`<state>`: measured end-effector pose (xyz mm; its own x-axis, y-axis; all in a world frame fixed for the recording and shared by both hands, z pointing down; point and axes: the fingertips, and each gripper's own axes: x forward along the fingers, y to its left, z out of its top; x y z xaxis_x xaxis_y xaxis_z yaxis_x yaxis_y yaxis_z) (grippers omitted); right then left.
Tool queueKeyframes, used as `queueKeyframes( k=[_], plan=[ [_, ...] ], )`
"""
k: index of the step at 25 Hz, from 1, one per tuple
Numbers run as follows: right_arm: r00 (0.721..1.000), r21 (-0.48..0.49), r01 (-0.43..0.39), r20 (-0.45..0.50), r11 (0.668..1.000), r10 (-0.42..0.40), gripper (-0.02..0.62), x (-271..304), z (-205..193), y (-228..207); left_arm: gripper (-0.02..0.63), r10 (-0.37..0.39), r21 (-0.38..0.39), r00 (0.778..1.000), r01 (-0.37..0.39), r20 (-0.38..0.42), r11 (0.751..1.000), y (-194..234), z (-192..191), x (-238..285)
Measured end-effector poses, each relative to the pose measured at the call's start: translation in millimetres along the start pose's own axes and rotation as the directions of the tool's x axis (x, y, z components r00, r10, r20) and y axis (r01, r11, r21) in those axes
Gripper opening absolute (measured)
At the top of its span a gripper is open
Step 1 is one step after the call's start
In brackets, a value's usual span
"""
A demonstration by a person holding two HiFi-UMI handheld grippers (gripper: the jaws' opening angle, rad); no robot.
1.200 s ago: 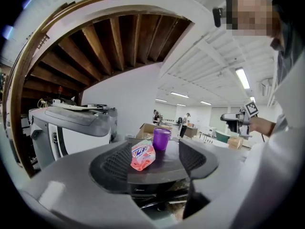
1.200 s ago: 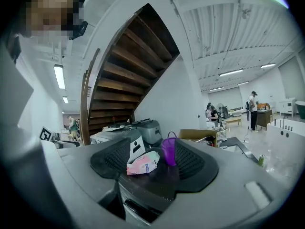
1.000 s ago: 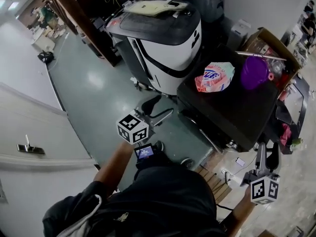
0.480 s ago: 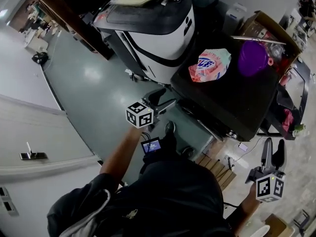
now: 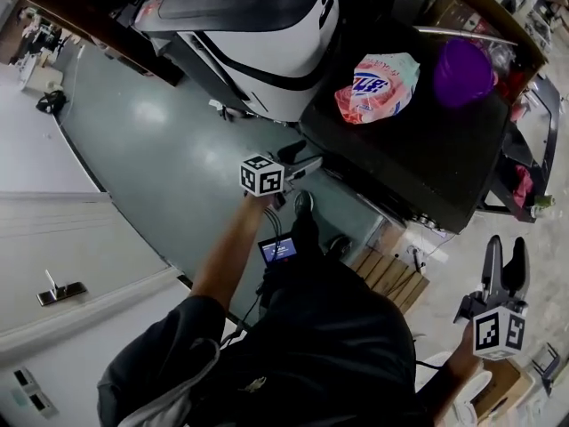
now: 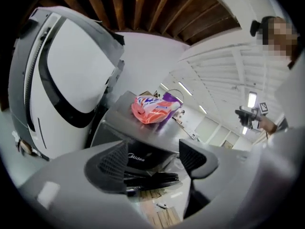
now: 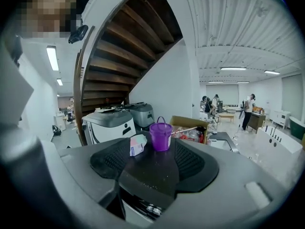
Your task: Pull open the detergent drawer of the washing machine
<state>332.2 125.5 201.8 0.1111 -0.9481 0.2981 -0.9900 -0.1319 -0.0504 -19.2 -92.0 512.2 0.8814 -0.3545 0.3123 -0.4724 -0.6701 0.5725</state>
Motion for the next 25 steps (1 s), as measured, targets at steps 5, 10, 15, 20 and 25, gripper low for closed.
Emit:
queueKeyframes(
  k=[5, 10, 15, 20, 25],
  plan=[
    [0.997, -0.032, 0.002, -0.081, 0.999, -0.005, 0.29, 12, -13, 13, 0.364, -0.026, -0.116, 0.999, 0.028, 0.022, 0.993, 43, -26, 15],
    [0.989, -0.044, -0.002, -0.146, 0.999, -0.004, 0.29, 22, -25, 29, 0.377, -0.083, -0.244, 0.991, 0.107, 0.104, 0.964, 72, -42, 28],
    [0.982, -0.059, 0.014, -0.188, 0.998, -0.025, 0.29, 33, -34, 36, 0.403, -0.161, -0.326, 0.969, 0.217, 0.189, 0.92, 86, -49, 40],
    [0.968, -0.06, 0.027, -0.249, 0.998, -0.041, 0.29, 43, -50, 44, 0.407, -0.229, -0.343, 0.946, 0.298, 0.228, 0.891, 84, -43, 51],
    [0.95, -0.057, 0.039, -0.308, 0.998, -0.055, 0.29, 51, -69, 50, 0.419, -0.29, -0.368, 0.897, 0.407, 0.334, 0.836, 84, -38, 51]
  ],
)
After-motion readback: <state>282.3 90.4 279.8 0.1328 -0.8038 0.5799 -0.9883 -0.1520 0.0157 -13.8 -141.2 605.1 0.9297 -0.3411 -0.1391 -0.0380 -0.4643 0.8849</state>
